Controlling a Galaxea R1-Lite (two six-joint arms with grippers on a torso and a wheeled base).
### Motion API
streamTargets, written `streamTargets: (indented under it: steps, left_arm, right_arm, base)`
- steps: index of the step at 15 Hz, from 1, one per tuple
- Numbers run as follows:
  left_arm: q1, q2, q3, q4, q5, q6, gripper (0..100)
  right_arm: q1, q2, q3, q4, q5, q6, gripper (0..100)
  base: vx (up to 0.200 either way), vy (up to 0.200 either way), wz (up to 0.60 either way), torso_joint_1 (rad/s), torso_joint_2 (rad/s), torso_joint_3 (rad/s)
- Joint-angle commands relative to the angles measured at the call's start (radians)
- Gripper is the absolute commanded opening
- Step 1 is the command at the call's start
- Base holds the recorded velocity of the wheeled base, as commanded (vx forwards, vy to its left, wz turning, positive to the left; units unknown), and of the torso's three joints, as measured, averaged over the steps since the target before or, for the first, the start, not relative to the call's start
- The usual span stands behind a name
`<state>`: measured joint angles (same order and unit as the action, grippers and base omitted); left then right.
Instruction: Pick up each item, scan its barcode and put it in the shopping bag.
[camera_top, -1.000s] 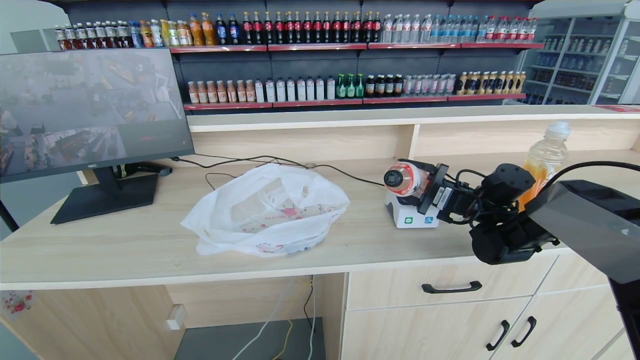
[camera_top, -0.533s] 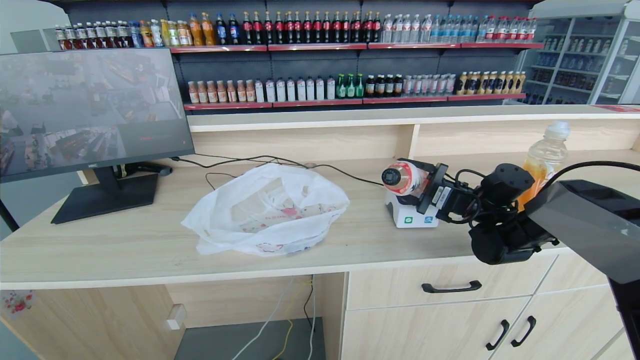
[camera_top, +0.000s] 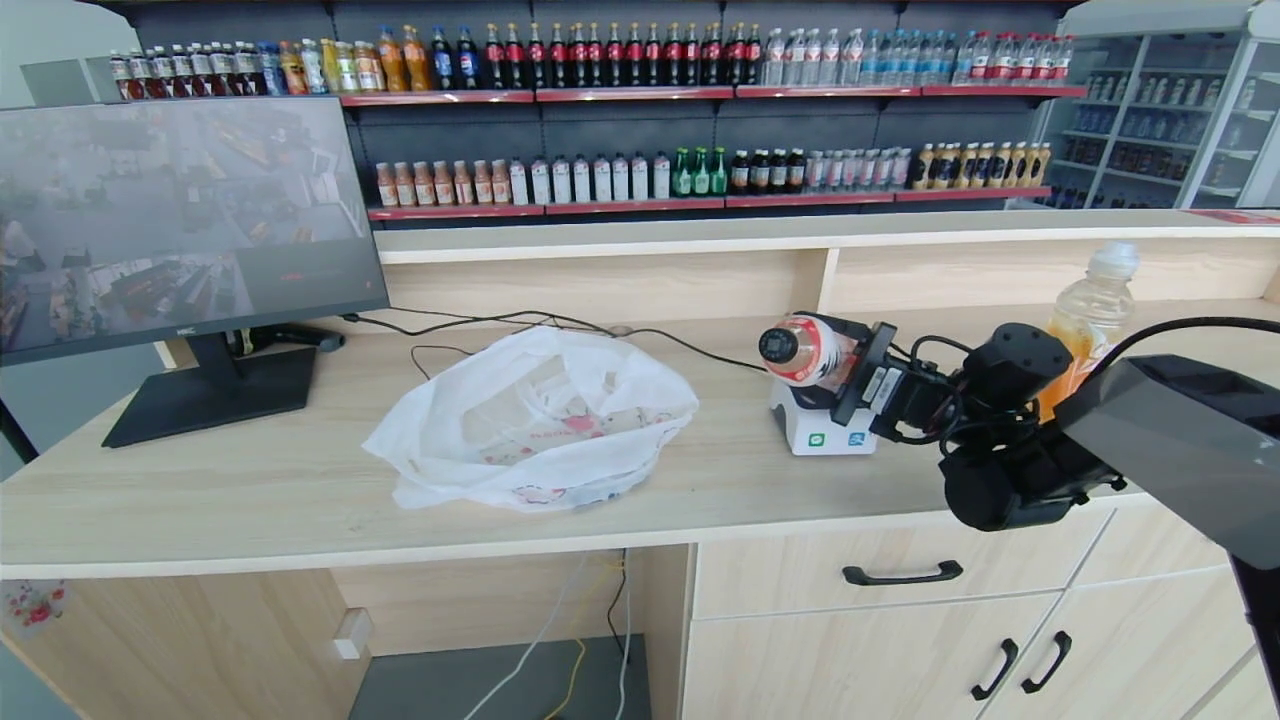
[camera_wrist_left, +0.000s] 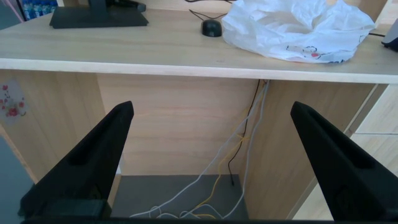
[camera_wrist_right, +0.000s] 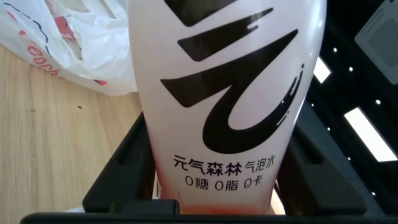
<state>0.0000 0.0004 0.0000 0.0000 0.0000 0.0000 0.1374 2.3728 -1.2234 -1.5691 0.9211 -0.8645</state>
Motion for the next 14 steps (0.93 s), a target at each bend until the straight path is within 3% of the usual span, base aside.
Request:
streamTargets:
  steps: [1, 7, 8, 11, 14]
  left_arm:
    - [0.0, 0.0, 0.0, 0.0, 0.0, 0.0, 100]
    - [0.0, 0.0, 0.0, 0.0, 0.0, 0.0, 100]
    - [0.0, 0.0, 0.0, 0.0, 0.0, 0.0, 100]
    - [0.0, 0.0, 0.0, 0.0, 0.0, 0.0, 100]
    - [0.0, 0.0, 0.0, 0.0, 0.0, 0.0, 100]
  right_arm:
    - [0.002, -0.029, 0.033, -0.002, -0.001, 0.001, 0]
    - [0.021, -0.205, 0.211, -0.002, -0.065, 0.056, 0]
    - [0.025, -0.302, 0.24, -0.002, -0.131, 0.16, 0]
    - [0.042, -0.42, 0.315, -0.002, -0.202, 0.24, 0]
    - [0.102, -0.524, 0.43, -0.002, -0.369, 0.315, 0]
  base:
    - [0.0, 0.0, 0.0, 0.0, 0.0, 0.0]
    - [0.0, 0.0, 0.0, 0.0, 0.0, 0.0]
    - [0.0, 0.0, 0.0, 0.0, 0.0, 0.0]
    - [0.0, 0.0, 0.0, 0.0, 0.0, 0.0]
    - [0.0, 0.0, 0.0, 0.0, 0.0, 0.0]
